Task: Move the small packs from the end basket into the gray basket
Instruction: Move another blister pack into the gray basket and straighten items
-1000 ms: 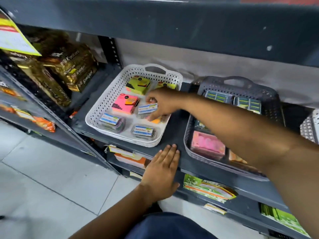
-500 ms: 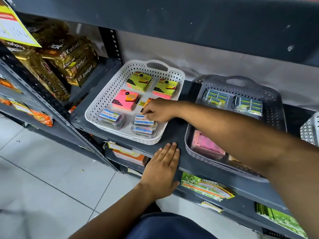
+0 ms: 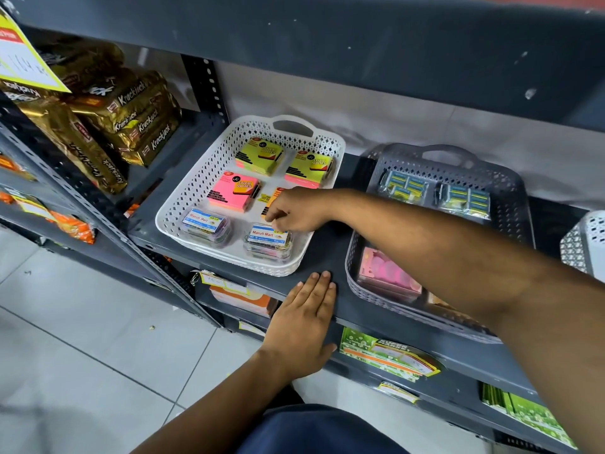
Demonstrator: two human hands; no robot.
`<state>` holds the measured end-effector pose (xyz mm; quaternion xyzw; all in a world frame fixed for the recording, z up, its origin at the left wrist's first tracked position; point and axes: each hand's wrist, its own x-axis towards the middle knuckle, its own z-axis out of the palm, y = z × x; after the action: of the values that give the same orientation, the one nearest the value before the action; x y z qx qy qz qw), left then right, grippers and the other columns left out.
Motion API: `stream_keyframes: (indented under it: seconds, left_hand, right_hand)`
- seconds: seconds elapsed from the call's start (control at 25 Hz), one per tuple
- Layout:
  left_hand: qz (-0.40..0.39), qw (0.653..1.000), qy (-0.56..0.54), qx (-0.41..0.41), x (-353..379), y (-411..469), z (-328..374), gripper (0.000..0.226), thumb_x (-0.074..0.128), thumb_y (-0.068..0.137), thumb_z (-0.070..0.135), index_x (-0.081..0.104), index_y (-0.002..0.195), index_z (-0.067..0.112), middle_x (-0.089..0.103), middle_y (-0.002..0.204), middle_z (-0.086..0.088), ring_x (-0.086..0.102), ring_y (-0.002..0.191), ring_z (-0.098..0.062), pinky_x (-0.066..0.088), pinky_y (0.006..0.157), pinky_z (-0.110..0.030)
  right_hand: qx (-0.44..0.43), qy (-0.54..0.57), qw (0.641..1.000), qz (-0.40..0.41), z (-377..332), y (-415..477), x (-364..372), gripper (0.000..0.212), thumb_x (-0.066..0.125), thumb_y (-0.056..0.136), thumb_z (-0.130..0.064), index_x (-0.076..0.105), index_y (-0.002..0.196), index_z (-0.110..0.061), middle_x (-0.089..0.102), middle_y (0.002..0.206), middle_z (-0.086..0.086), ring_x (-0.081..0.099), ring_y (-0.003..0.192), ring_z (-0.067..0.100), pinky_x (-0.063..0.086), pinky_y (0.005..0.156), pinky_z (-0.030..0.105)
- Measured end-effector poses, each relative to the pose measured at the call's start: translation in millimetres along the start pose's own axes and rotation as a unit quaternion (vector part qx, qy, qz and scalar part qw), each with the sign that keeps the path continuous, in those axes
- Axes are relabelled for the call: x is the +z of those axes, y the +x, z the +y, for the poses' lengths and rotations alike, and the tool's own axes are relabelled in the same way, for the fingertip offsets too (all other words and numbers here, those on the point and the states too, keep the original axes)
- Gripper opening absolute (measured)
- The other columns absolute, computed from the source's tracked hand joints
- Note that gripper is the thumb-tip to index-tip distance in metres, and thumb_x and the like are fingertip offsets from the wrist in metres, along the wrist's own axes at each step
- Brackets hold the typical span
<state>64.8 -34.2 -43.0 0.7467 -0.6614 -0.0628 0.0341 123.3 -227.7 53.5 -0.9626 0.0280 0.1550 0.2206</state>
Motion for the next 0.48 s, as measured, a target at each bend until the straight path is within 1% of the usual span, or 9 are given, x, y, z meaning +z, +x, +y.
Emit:
stream_keyframes:
  seconds: [0.08,0.16,0.2,0.24,0.28,0.32,0.36,0.4,0.48]
  left_hand:
    - [0.003,1.000,-0.002,0.000,0.6,-0.2,0.0,0.097,0.051,0.081,0.053,-0.008,0.146,0.012,-0.016,0.156,-0.006,-0.026,0.137,-0.017,-0.020,0.110,-0.034]
    - [0.001,1.000,-0.004,-0.006,0.7,-1.8,-1.5,0.096,0.049,0.081,0.054,-0.010,0.146,0.013,-0.020,0.154,-0.004,-0.028,0.137,-0.017,-0.019,0.110,-0.032]
    - [0.002,1.000,-0.001,-0.007,0.5,-1.3,-0.7,0.096,0.050,0.081,0.054,-0.007,0.146,0.013,-0.017,0.154,-0.005,-0.024,0.139,-0.017,-0.016,0.111,-0.033]
    - [0.007,1.000,0.008,-0.008,-0.2,-1.6,-0.5,0.096,0.053,0.079,0.054,0.000,0.147,0.011,-0.008,0.156,-0.007,-0.013,0.142,-0.020,-0.010,0.113,-0.036]
    - [0.007,1.000,0.015,-0.010,-1.8,-2.2,0.4,0.097,0.059,0.075,0.054,0.012,0.147,0.009,0.006,0.157,-0.010,0.003,0.145,-0.023,0.000,0.115,-0.040]
    - [0.003,1.000,0.013,-0.013,-3.5,-3.5,2.0,0.097,0.065,0.070,0.054,0.024,0.144,0.007,0.021,0.155,-0.012,0.019,0.143,-0.027,0.011,0.114,-0.045]
    - [0.008,1.000,0.004,-0.011,-3.2,-2.9,4.6,0.097,0.070,0.066,0.053,0.033,0.141,0.006,0.031,0.151,-0.014,0.031,0.139,-0.029,0.021,0.111,-0.048]
    - [0.017,1.000,-0.005,-0.009,-1.5,-2.5,5.6,0.096,0.073,0.063,0.052,0.038,0.139,0.004,0.036,0.148,-0.015,0.037,0.135,-0.031,0.026,0.109,-0.049]
    - [0.036,0.999,-0.012,-0.018,2.0,-2.4,3.8,0.092,0.073,0.063,0.050,0.042,0.136,0.002,0.039,0.146,-0.016,0.041,0.133,-0.033,0.032,0.107,-0.048]
  right_hand:
    - [0.011,0.011,0.999,0.036,2.9,-6.9,-9.1,0.033,0.048,0.094,-0.021,0.061,0.119,-0.004,0.065,0.122,0.012,0.059,0.107,0.027,0.046,0.092,0.039]
    - [0.034,0.015,0.997,0.075,13.9,-22.6,-24.0,0.035,0.048,0.095,-0.021,0.056,0.126,-0.008,0.060,0.128,0.009,0.056,0.113,0.023,0.043,0.095,0.033]
    - [0.050,0.008,0.994,0.097,23.1,-36.9,-32.3,0.035,0.048,0.095,-0.021,0.055,0.128,-0.010,0.059,0.130,0.008,0.055,0.115,0.022,0.041,0.095,0.028]
    - [0.068,0.002,0.990,0.125,32.8,-53.5,-40.5,0.034,0.049,0.095,-0.021,0.056,0.127,-0.011,0.059,0.130,0.008,0.054,0.115,0.022,0.038,0.092,0.024]
    - [0.086,0.000,0.983,0.164,44.4,-73.2,-48.4,0.033,0.051,0.094,-0.020,0.058,0.125,-0.011,0.061,0.128,0.008,0.055,0.114,0.021,0.037,0.089,0.021]
    - [0.109,0.002,0.973,0.204,57.0,-96.5,-55.1,0.032,0.052,0.093,-0.017,0.059,0.123,-0.009,0.063,0.124,0.010,0.057,0.111,0.023,0.037,0.087,0.021]
    - [0.139,0.009,0.961,0.239,72.4,-126.0,-60.3,0.030,0.052,0.093,-0.014,0.060,0.120,-0.004,0.064,0.121,0.015,0.058,0.109,0.027,0.040,0.087,0.024]
    - [0.175,0.027,0.949,0.261,89.3,-158.1,-62.3,0.029,0.050,0.093,-0.010,0.057,0.118,0.003,0.062,0.119,0.023,0.057,0.109,0.034,0.042,0.089,0.030]
    - [0.272,0.070,0.918,0.281,123.8,-226.0,-57.0,0.030,0.048,0.092,-0.006,0.051,0.115,0.013,0.055,0.119,0.036,0.051,0.111,0.046,0.037,0.092,0.041]
